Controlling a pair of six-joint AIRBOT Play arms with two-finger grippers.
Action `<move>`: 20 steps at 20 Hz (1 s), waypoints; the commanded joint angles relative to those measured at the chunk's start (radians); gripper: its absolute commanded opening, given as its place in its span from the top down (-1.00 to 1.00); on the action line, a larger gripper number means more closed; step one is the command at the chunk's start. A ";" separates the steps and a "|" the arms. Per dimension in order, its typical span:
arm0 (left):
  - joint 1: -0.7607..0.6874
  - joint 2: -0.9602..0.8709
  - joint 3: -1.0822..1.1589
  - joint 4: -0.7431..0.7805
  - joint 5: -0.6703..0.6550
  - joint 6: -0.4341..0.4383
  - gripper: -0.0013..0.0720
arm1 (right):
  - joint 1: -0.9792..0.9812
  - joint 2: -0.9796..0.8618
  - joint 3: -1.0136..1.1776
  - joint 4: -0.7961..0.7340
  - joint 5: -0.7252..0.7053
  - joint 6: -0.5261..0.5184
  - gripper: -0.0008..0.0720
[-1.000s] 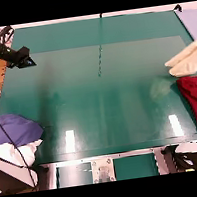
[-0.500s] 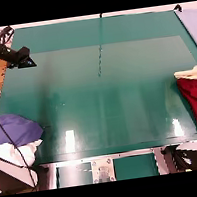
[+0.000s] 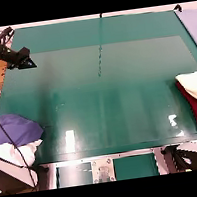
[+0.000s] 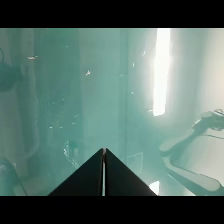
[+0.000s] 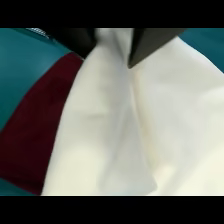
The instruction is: Fold the shirts.
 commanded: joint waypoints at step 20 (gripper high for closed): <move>-0.276 0.436 -0.580 0.124 0.110 -0.003 0.90 | 0.773 0.247 -0.420 0.282 -0.233 -0.094 0.94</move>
